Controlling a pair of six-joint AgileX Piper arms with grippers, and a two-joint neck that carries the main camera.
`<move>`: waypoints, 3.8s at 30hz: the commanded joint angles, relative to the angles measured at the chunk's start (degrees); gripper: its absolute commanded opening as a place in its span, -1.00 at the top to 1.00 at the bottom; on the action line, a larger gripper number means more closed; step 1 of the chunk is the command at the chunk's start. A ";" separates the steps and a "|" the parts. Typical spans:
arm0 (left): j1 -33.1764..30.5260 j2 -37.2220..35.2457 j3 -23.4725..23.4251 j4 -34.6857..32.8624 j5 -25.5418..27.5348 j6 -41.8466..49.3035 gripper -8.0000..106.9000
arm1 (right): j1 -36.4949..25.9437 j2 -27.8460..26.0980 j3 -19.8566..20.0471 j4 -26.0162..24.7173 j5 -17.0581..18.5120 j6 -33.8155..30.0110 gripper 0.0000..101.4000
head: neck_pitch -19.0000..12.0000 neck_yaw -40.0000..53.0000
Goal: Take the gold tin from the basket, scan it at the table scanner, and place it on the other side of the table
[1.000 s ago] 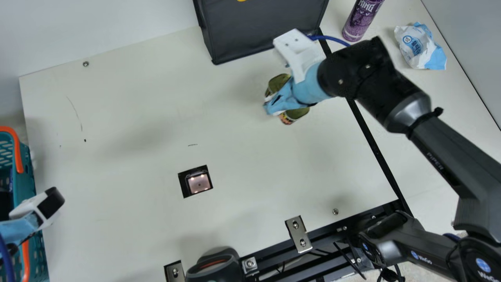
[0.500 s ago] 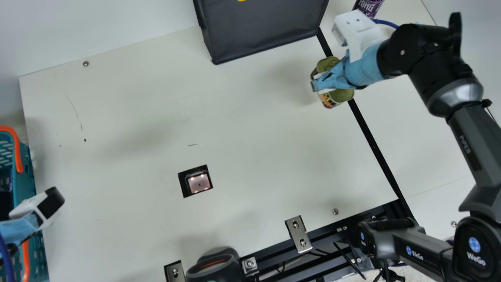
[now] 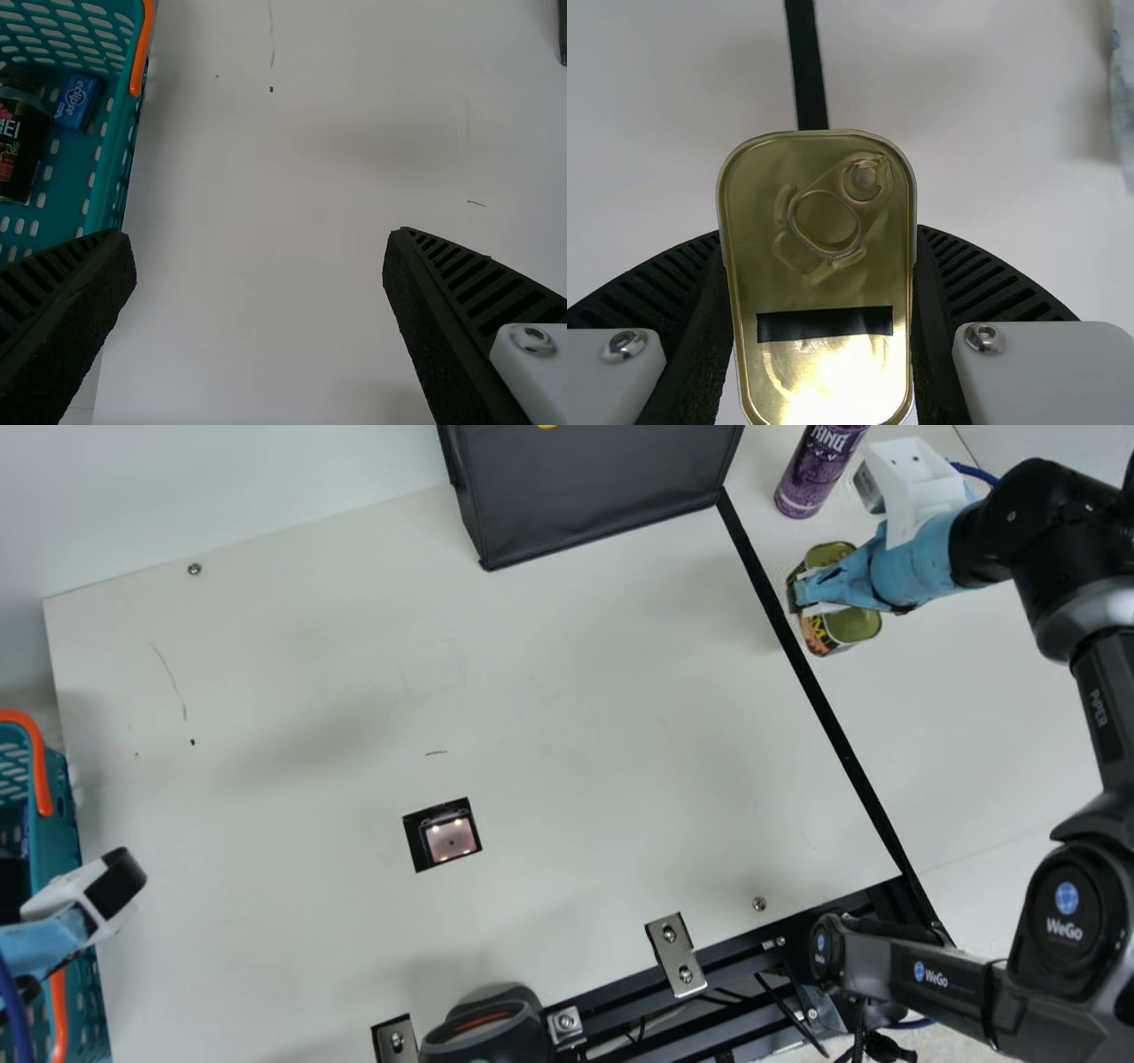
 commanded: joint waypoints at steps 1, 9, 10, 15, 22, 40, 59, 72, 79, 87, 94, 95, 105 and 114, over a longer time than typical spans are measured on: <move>0.00 0.00 0.00 0.00 0.00 0.00 -0.71 | -1.06 0.80 -0.34 0.21 -0.26 -0.72 1.00 | -1.66 -0.13; 0.00 0.00 0.00 0.00 0.00 0.00 -0.71 | -3.09 4.63 -2.43 0.83 -1.50 -2.93 1.00 | -1.66 -0.13; 0.00 0.00 0.00 0.00 0.00 0.00 -0.71 | -3.16 5.10 -2.68 0.77 -1.73 -3.04 1.00 | -1.66 -0.13; 0.00 0.00 0.00 0.00 0.00 0.00 -0.71 | -3.19 7.75 -4.24 0.05 -3.04 -3.11 1.00 | -1.66 -0.13; 0.00 0.00 0.00 0.00 0.00 0.00 -0.71 | -2.91 11.61 -7.04 -2.23 -4.68 -2.11 1.00 | -1.66 -0.13; 0.00 0.00 0.00 0.00 0.00 0.00 -0.71 | -2.77 17.29 -9.74 -3.69 -6.99 -3.77 1.00 | -1.66 -0.13; 0.00 0.00 0.00 0.00 0.00 0.00 -0.71 | -3.23 18.35 -9.40 -2.49 -7.88 -5.08 -0.12 | -1.66 -0.13; 0.00 0.00 0.00 0.00 0.00 0.00 -0.71 | -3.44 18.26 -8.80 -0.85 -9.48 -5.76 -0.87 | -1.66 -0.13; 0.00 0.00 0.00 0.00 0.00 0.00 -0.71 | -3.58 13.99 -7.72 -0.44 -9.38 -4.04 -0.87 | -1.66 -0.13; 0.00 0.00 0.00 0.00 0.00 0.00 -0.71 | -3.84 4.38 -4.26 1.30 -7.82 -1.77 -0.87 | -1.66 -0.13; 0.00 0.00 0.00 0.00 0.00 0.00 -0.71 | -3.82 -6.57 -0.18 2.24 -5.45 0.99 -0.87 | -1.66 -0.13; 0.00 0.00 0.00 0.00 0.00 0.00 -0.71 | -3.80 -8.25 0.46 2.31 -5.02 1.44 -0.87 | -1.66 -0.13; 0.82 -4.00 -3.97 1.29 0.99 3.23 -0.71 | 0.21 -15.39 0.96 0.09 -1.10 5.26 -0.87 | -1.66 5.21; 2.06 -9.80 -9.67 3.39 2.46 8.11 -0.71 | 9.23 -23.82 -0.99 -4.65 4.42 11.53 -0.87 | -1.66 17.23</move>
